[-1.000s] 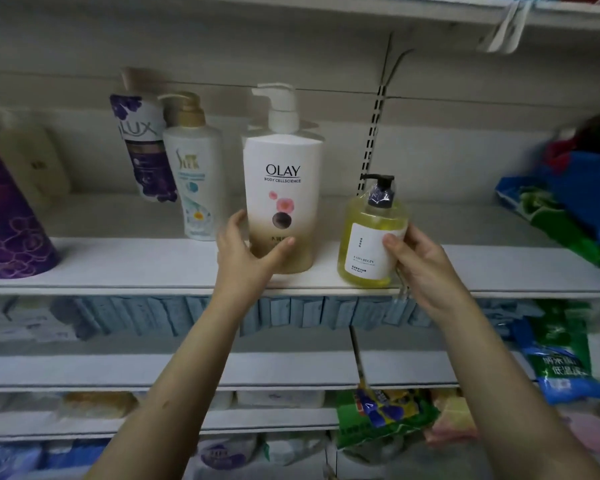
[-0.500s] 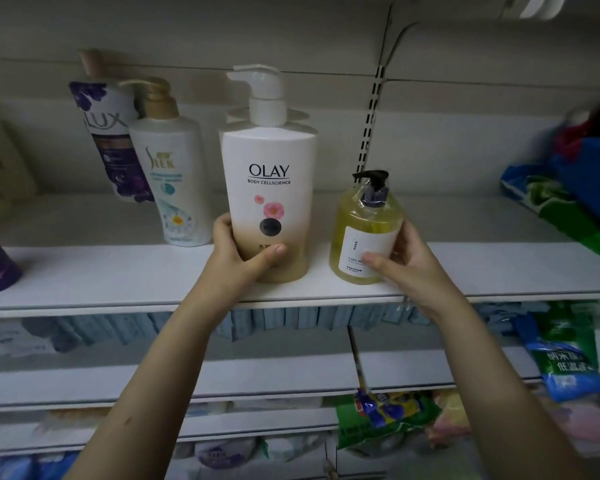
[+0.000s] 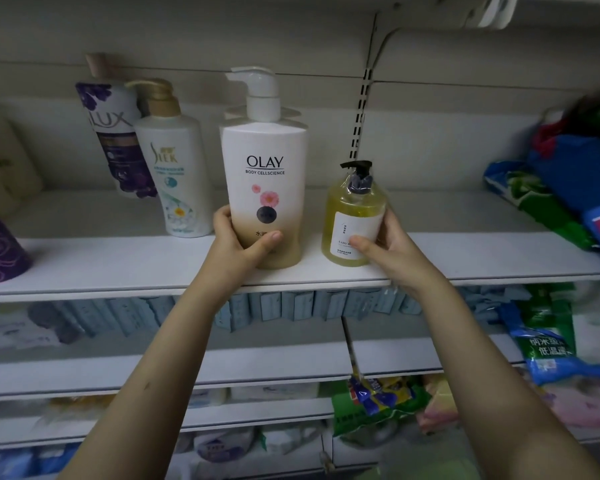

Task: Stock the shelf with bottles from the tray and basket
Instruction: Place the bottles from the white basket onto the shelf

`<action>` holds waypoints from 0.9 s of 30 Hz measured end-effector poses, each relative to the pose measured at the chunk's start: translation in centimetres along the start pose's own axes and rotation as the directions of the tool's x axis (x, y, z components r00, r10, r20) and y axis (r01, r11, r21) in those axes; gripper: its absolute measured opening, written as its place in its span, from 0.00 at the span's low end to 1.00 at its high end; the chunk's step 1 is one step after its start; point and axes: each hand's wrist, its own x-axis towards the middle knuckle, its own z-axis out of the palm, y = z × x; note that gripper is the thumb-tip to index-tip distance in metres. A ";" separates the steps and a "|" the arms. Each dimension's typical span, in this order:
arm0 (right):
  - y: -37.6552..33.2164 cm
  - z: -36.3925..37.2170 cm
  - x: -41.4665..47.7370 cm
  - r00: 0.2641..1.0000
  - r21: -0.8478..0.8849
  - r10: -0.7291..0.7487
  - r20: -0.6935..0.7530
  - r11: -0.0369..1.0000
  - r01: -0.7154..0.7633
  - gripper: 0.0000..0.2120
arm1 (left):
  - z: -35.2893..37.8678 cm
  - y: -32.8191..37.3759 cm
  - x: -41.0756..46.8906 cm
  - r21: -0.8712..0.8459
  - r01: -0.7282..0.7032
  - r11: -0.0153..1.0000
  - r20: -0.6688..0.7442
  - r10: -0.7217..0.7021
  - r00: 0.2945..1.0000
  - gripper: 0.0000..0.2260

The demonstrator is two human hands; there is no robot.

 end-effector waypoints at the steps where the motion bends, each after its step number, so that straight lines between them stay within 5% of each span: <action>1: -0.3 0.0 -0.1 1.000 -0.006 0.010 -0.003 1.000 -0.010 0.35 | 0.0 0.3 -0.3 0.007 0.004 1.000 -0.013 -0.004 1.000 0.34; 5: -1.8 0.7 -2.8 0.991 0.048 0.051 -0.126 0.998 -0.046 0.38 | 0.2 1.4 -3.4 -0.061 0.018 0.998 -0.114 -0.025 0.993 0.41; 10: -2.9 2.6 -10.2 0.951 0.160 0.053 -0.306 0.987 -0.004 0.32 | 1.2 2.1 -10.9 -0.087 0.005 0.996 -0.192 -0.022 0.981 0.29; 27: -3.2 5.3 -24.4 0.945 0.309 0.131 -0.299 0.950 -0.033 0.27 | 2.1 2.7 -24.7 -0.137 0.071 0.988 -0.113 -0.087 0.990 0.20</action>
